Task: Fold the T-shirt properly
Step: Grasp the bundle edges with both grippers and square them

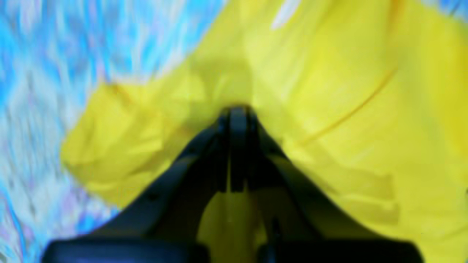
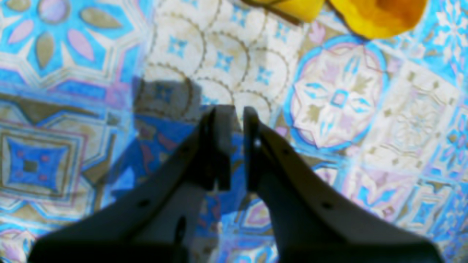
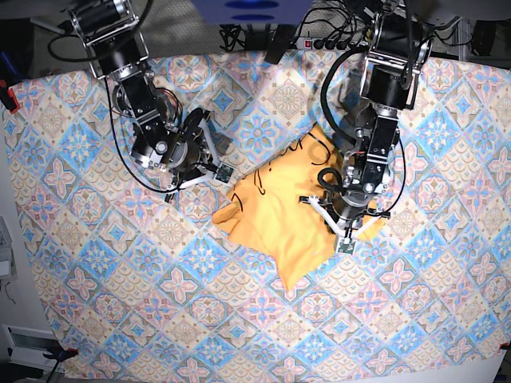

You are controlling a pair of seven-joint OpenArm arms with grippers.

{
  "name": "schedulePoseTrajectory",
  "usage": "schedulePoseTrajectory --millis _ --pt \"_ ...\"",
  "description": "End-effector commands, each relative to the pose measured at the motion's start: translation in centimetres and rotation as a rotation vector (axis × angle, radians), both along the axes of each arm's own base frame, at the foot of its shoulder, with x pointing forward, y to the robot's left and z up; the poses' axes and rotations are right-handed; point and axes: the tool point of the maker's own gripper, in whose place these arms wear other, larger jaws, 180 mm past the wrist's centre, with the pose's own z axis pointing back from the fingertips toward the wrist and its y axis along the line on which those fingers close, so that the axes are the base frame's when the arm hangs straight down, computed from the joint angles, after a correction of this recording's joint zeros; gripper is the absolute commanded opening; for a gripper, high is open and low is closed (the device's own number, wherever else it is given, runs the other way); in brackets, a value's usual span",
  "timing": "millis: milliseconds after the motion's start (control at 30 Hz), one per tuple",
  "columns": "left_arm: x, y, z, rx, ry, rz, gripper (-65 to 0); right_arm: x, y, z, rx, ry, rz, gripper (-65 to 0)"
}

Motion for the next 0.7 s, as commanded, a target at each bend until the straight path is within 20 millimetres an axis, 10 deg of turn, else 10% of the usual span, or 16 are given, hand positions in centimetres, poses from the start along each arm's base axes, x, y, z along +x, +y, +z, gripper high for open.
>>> schedulePoseTrajectory --millis 0,133,300,467,667 --pt "1.2 -0.4 1.7 0.008 -0.056 -0.007 -65.0 1.3 0.3 1.5 0.025 -0.051 -0.002 -59.4" --pt "0.0 -1.4 4.4 0.025 -0.122 -0.031 -65.0 2.1 0.5 2.3 0.038 -0.076 -0.004 -59.4" --pt "-4.8 3.0 7.4 0.035 -0.145 0.074 -65.0 6.0 -0.1 4.4 0.082 -0.131 -0.1 -59.4" --pt "-9.7 8.6 6.3 0.065 -0.093 0.228 -65.0 10.2 -1.1 4.9 0.124 -0.123 -0.203 -59.4" --pt "-10.8 11.1 3.3 0.043 -0.016 0.342 -65.0 11.9 -0.1 3.9 0.246 -0.023 -0.251 -59.4"
